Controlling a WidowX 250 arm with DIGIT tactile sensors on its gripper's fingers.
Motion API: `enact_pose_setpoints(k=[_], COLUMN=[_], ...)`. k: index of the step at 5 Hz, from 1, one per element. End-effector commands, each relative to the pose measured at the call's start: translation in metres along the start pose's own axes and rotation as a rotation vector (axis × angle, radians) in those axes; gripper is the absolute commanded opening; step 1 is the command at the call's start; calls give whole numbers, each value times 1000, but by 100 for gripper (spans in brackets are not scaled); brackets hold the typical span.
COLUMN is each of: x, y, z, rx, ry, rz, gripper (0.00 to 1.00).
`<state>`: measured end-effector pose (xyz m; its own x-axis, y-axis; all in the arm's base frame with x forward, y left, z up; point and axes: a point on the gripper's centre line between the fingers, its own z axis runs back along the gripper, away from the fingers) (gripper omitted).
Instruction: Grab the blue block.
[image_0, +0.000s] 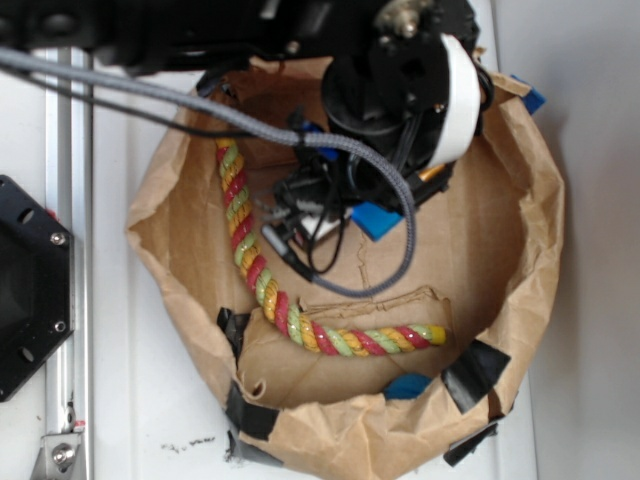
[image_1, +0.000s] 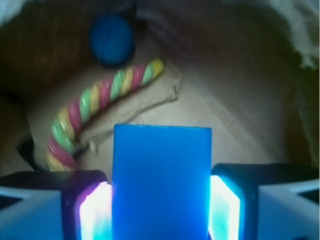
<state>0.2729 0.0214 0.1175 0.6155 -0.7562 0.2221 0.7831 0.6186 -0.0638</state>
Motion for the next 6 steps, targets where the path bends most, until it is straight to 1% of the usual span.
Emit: enact_pose_setpoints(k=[1,2,3,4,5,6], x=[-17,-11,-1,17,14,13], y=[-1,-9,-9,-4,-10,-20], z=[38,41,37,26,26,27], rx=[-86,14,108,54,45,6], ry=[-208,-219,-167,-21,15,41], rz=[525,746,844,923,957,945], gripper=[0,0,0,0,0,0])
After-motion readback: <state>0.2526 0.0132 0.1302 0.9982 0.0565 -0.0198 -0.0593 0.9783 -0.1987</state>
